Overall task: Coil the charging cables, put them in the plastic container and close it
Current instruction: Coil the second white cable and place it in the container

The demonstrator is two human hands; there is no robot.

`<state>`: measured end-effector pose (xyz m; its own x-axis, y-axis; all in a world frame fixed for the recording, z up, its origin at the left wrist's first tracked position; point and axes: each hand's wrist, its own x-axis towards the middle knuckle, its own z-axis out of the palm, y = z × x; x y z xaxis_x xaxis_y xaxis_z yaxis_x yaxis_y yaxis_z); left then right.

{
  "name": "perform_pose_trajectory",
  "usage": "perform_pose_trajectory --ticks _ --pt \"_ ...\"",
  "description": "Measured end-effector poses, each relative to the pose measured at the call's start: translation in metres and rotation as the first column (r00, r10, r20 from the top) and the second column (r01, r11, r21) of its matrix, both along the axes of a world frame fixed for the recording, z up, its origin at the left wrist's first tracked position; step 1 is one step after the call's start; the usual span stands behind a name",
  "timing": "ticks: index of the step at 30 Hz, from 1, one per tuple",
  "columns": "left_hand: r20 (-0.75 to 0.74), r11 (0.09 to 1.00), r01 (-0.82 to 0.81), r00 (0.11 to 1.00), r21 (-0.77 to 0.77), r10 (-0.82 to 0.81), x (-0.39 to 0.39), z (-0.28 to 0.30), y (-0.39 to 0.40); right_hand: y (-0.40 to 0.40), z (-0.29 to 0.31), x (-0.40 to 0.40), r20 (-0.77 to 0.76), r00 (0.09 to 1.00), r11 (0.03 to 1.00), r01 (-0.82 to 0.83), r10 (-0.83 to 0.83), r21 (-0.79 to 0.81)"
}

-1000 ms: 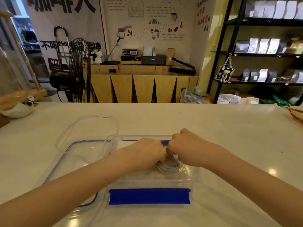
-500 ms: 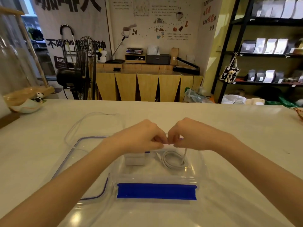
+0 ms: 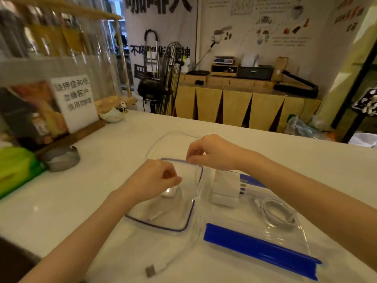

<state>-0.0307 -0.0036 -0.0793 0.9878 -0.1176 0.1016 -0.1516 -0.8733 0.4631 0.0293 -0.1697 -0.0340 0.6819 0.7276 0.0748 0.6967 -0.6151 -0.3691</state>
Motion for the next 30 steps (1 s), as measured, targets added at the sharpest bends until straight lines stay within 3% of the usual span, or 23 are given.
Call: perform_pose_trajectory --ticks 7,12,17,26,28,30 --pt "-0.112 0.998 0.006 0.994 0.063 0.001 -0.017 -0.013 0.0 0.042 -0.022 0.013 -0.061 0.998 0.956 -0.022 0.004 -0.293" --pt "-0.101 0.996 0.073 0.993 0.051 -0.067 -0.017 -0.014 0.0 0.057 -0.032 0.009 0.027 0.999 0.907 0.045 -0.037 -0.419" --pt "-0.156 0.996 0.09 0.984 0.02 -0.086 -0.012 -0.01 -0.002 0.063 -0.036 0.005 0.002 0.99 0.923 0.134 -0.143 -0.362" --pt "-0.214 0.997 -0.039 0.976 -0.072 0.023 -0.002 -0.005 -0.003 0.071 -0.033 0.015 -0.269 0.893 0.909 0.273 -0.362 -0.315" --pt "-0.206 0.993 -0.045 0.978 -0.111 0.021 -0.001 -0.001 -0.005 0.066 -0.025 0.017 -0.32 0.871 0.919 0.299 -0.372 -0.255" --pt "-0.172 0.981 -0.067 0.984 -0.184 0.035 0.0 0.006 -0.007 0.059 -0.015 0.02 -0.377 0.848 0.925 0.371 -0.374 -0.083"
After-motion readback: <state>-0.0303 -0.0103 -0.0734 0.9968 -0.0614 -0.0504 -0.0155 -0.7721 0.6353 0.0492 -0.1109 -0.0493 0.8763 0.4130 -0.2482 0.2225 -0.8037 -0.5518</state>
